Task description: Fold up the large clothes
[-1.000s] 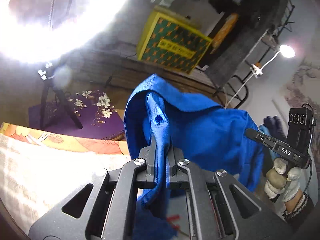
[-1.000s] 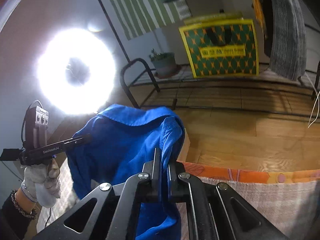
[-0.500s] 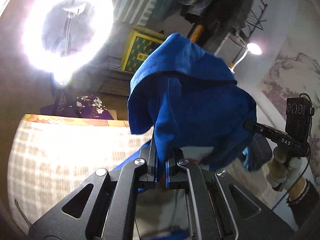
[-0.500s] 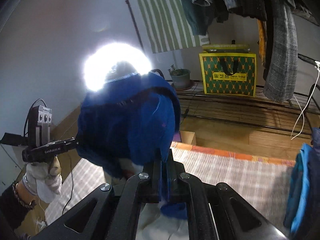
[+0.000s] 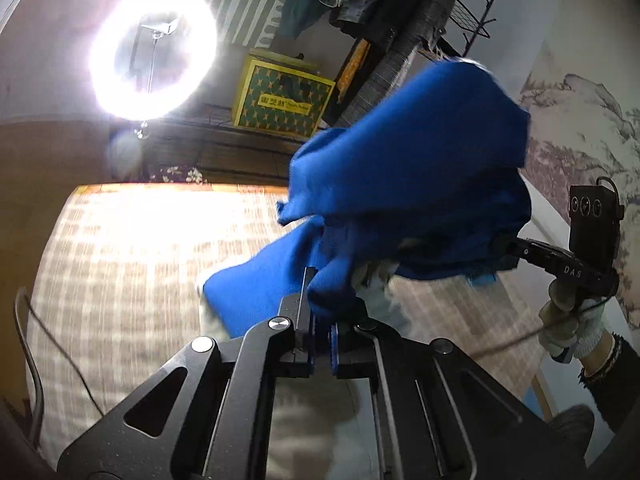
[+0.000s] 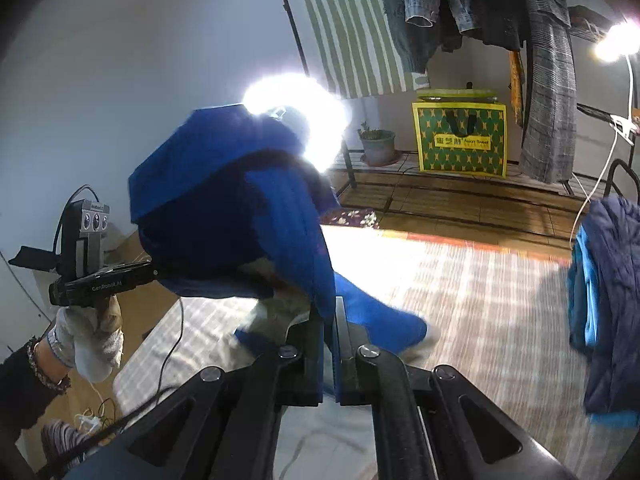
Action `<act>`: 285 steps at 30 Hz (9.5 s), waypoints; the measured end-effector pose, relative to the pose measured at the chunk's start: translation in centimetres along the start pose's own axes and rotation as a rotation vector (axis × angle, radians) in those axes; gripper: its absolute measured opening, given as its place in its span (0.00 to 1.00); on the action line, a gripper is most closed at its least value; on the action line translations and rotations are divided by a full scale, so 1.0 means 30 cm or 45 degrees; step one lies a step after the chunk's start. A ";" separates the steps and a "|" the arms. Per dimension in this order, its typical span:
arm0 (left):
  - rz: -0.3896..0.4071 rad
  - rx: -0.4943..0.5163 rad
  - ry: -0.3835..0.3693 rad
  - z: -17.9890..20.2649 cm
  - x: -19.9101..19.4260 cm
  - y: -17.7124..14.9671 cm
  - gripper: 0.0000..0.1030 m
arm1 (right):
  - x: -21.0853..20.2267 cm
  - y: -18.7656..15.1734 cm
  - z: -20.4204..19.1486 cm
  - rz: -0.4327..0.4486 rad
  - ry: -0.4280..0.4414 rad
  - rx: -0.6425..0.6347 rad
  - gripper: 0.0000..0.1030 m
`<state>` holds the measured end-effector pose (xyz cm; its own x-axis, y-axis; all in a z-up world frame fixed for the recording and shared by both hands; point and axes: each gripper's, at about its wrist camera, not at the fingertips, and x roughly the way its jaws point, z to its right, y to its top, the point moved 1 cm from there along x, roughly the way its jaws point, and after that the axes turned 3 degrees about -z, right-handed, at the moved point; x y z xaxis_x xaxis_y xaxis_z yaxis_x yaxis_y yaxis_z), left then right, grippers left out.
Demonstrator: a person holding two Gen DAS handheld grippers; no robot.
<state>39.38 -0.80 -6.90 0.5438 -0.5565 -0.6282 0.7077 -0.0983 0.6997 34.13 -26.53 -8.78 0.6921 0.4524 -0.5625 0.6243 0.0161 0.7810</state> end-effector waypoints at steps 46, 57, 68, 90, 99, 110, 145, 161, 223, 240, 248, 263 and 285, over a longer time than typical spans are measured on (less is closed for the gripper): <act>0.241 0.067 0.048 0.452 -1.173 -0.240 0.20 | -1.198 -0.341 -0.267 0.460 -0.056 -0.179 0.31; 0.033 -0.028 -0.056 0.417 -0.815 -0.329 0.25 | -0.881 -0.394 -0.163 0.246 0.022 -0.048 0.37; -0.301 -0.176 -0.077 0.305 -0.238 -0.522 0.25 | -0.189 -0.550 -0.007 -0.219 0.036 0.191 0.44; -0.276 -0.367 -0.064 0.075 -0.172 -0.516 0.25 | -0.012 -0.614 0.114 -0.206 0.652 0.614 0.03; -0.264 -0.416 0.033 0.002 -0.173 -0.522 0.25 | 0.005 -0.648 0.075 -0.432 0.173 0.348 0.24; -0.352 -0.380 -0.048 0.089 -0.041 -0.530 0.25 | -0.046 -0.481 -0.268 -0.187 -0.013 -0.349 0.50; -0.392 -0.387 0.133 -0.110 0.207 -0.387 0.23 | 0.206 -0.350 0.010 -0.322 -0.204 -0.070 0.29; -0.267 -0.219 0.102 0.026 0.258 -0.055 0.22 | 0.215 -0.121 0.071 -0.197 -0.027 0.030 0.32; -0.291 -0.387 0.155 -0.152 0.098 -0.273 0.24 | 0.002 -0.356 0.125 -0.157 -0.035 0.108 0.30; -0.434 -0.310 0.179 -0.196 0.053 -0.470 0.52 | 0.121 -0.476 0.113 -0.432 -0.033 0.015 0.32; -0.274 -0.675 -0.030 -0.328 0.001 -0.373 0.57 | 0.105 -0.424 0.206 -0.294 0.031 0.218 0.74; -0.389 -0.937 -0.242 -0.416 0.202 -0.422 0.62 | 0.258 -0.449 0.330 -0.327 0.146 0.536 0.79; -0.369 -0.741 -0.111 -0.316 0.296 -0.324 0.54 | 0.387 -0.402 0.216 -0.325 0.236 0.531 0.48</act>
<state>41.61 3.03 -22.52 0.2730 -0.6418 -0.7166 0.9619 0.1943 0.1924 37.00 -27.25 -26.50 0.4468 0.6312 -0.6340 0.8822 -0.1929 0.4297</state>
